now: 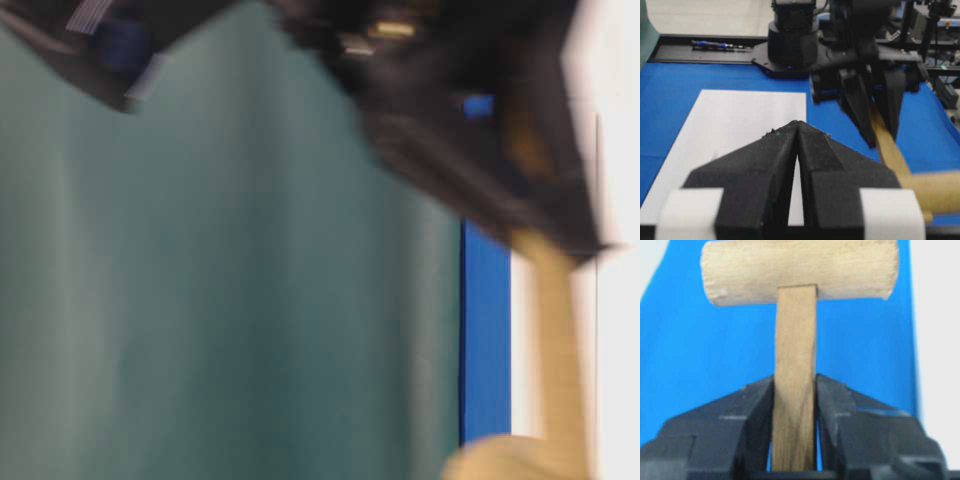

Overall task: Hit the mark with a hammer.
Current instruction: 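Lift the mallet with the right gripper and swing it over the board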

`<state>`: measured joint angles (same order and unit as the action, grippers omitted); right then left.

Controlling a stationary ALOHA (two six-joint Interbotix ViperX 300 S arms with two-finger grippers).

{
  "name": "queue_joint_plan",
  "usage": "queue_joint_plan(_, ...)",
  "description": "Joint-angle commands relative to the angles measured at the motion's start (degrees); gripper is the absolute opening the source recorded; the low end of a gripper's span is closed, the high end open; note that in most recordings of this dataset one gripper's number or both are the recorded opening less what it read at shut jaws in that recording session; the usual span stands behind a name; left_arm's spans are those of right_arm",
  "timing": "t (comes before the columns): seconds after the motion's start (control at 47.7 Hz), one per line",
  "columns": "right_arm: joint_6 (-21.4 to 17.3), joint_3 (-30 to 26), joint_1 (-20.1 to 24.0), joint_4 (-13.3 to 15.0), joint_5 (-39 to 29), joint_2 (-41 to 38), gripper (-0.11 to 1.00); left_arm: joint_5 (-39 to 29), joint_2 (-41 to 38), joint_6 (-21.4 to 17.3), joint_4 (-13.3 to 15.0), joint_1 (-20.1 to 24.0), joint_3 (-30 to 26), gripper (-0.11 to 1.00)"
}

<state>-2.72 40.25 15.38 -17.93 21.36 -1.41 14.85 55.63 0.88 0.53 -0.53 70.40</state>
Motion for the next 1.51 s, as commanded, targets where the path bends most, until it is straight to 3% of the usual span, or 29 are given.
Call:
queue_joint_plan(0.0, 1.67, -0.62, 0.00, 0.18, -2.20, 5.36, 0.10, 0.18, -0.26, 0.53, 0.00, 0.09, -0.62, 0.00)
queue_joint_plan(0.294, 2.90, -0.62, -1.05, 0.00, -4.39, 7.73, 0.10, 0.18, -0.35, 2.64, 0.09, 0.09, -0.62, 0.00)
queue_joint_plan(0.461, 4.39, -0.09, -4.66, 0.18, -4.75, 7.91, 0.10, 0.18, -0.35, 2.64, 0.09, 0.09, -0.62, 0.00)
queue_joint_plan(0.86, 16.44, 0.18, -17.14, 0.26, -3.87, 9.05, 0.10, 0.26, -0.44, 2.72, 0.00, 0.09, -0.62, 0.00)
queue_joint_plan(1.174, 20.48, 0.35, -18.81, 1.32, -0.79, 9.23, 0.10, 0.26, -0.53, 2.72, 0.00, 0.09, -0.62, 0.00)
queue_joint_plan(1.279, 25.93, 0.79, -19.07, 2.90, 2.81, 9.67, 0.10, 0.26, -0.62, 2.72, 0.00, 0.09, -0.62, 0.00)
queue_joint_plan(1.489, 44.38, 1.05, -19.16, 3.08, 9.67, 10.02, 0.09, 0.26, -0.62, 2.72, 0.18, 0.18, -0.62, 0.00)
